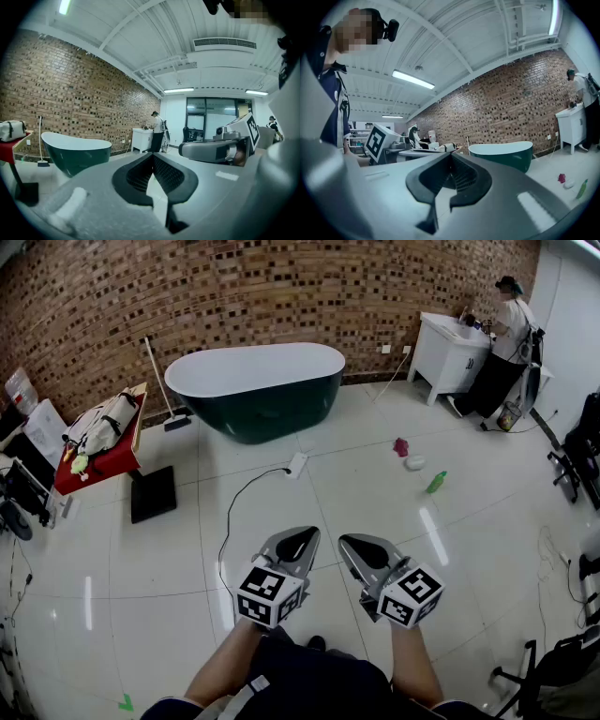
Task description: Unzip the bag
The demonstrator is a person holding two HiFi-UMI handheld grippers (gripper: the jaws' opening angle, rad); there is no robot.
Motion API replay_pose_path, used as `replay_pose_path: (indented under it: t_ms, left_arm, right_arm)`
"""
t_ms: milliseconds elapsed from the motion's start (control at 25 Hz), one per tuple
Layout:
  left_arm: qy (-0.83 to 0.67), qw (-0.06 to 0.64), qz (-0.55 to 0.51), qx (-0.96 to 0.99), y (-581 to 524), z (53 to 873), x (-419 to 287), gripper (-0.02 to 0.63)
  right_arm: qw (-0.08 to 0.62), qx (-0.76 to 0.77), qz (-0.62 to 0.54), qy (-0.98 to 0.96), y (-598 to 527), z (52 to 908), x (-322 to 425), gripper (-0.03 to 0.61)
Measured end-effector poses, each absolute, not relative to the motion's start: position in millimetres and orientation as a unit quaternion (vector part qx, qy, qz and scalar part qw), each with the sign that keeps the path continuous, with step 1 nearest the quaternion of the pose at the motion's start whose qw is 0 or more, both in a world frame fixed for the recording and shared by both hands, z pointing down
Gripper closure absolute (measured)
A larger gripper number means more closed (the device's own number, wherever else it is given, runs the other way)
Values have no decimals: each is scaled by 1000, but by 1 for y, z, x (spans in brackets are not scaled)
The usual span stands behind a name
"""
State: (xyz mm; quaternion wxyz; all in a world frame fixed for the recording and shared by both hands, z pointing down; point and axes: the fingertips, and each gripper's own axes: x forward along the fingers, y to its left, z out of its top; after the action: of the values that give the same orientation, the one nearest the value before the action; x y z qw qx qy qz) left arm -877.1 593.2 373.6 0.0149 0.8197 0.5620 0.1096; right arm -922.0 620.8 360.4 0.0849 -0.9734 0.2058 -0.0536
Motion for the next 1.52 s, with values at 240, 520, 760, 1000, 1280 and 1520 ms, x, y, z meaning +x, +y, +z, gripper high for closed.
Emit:
replay_pose_path:
  t_ms: [240,520,760,1000,1280,1520]
  left_arm:
    - [539,12,110,835,570,375,-854,611]
    - [475,29,121,871,505,386,-792,610]
    - [429,48,115,895,433,389,-717,611]
    - [392,66,113,911,361,390,-644,611]
    - [341,79,112,930,300,395,-576,611]
    - [292,80,115,946,262,405,-513,611]
  right_arm:
    - [88,-966,-55,238,601,364,-897,572]
    - [91,-945,-81,303,547,378,-832,572]
    - [69,-930,-97,349,483,378,-755,572]
    - [52,-919,-98,379,417,369,-680,572]
    - [47,-896,-123,424,363,379,-610,572]
    - [46,-873,-130,468,331,391,-539,572]
